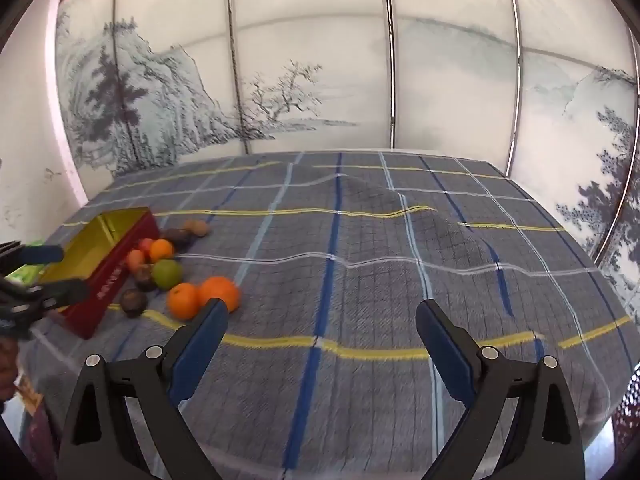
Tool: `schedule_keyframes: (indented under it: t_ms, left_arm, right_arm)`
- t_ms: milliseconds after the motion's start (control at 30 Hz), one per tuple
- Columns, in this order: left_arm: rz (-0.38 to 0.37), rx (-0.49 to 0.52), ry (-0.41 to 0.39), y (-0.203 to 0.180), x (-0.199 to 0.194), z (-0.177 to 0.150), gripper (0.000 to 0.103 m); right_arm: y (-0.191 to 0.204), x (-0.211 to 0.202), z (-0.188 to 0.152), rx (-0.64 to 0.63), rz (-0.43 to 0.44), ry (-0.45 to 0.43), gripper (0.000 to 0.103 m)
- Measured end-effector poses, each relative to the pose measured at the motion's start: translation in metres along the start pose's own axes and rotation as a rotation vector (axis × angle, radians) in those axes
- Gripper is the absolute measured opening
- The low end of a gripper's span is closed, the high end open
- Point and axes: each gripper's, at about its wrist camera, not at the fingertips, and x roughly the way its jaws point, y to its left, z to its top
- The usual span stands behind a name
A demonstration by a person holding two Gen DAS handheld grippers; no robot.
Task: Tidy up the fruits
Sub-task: 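Reach the left gripper to a dark brown round fruit and grasp it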
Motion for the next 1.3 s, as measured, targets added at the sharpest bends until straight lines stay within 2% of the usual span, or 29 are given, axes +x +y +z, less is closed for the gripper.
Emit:
schedule_keyframes:
  t_ms: [33,133,200,267,400,567,700,933,1033,1200,1267,1300]
  left_arm:
    - [-0.018,-0.014,0.027,-0.003,0.003,0.008,0.097]
    - [-0.102,-0.056,0.062,0.004,0.010,0.005,0.090]
    - [-0.115,-0.063,0.090,0.006,0.016,0.002,0.086]
    - [-0.102,-0.052,0.106,0.006,0.021,-0.003,0.082]
    - [-0.090,-0.027,0.169,0.006,0.037,0.009,0.063]
    - [-0.070,0.004,0.190,0.004,0.052,0.011,0.059]
    - [-0.022,0.003,0.229,0.008,0.066,0.013,0.045]
    - [0.030,-0.034,0.262,0.018,0.083,0.010,0.047]
    - [0.031,-0.041,0.268,0.020,0.086,0.008,0.052]
    - [0.041,-0.033,0.260,0.017,0.088,0.007,0.051]
    - [0.050,-0.028,0.252,0.016,0.089,0.006,0.051]
    - [0.054,-0.025,0.243,0.014,0.088,0.006,0.042]
  right_arm:
    - [0.005,0.012,0.004,-0.008,-0.029,0.003,0.095]
    - [-0.003,0.036,0.010,0.016,-0.035,0.031,0.095]
    - [-0.008,0.053,0.012,0.035,-0.044,0.058,0.095]
    - [-0.010,0.067,0.010,0.045,-0.050,0.083,0.095]
    - [-0.012,0.089,0.003,0.057,-0.046,0.134,0.095]
    - [-0.011,0.089,0.003,0.067,-0.032,0.120,0.095]
    - [-0.015,0.086,0.001,0.084,-0.017,0.105,0.095]
    - [-0.015,0.086,0.000,0.087,-0.012,0.099,0.095]
    - [-0.015,0.084,0.000,0.086,-0.009,0.091,0.095]
    - [-0.016,0.083,-0.002,0.092,-0.009,0.097,0.095]
    - [-0.015,0.084,-0.002,0.095,-0.010,0.105,0.095]
    - [-0.016,0.085,-0.001,0.096,-0.009,0.112,0.095]
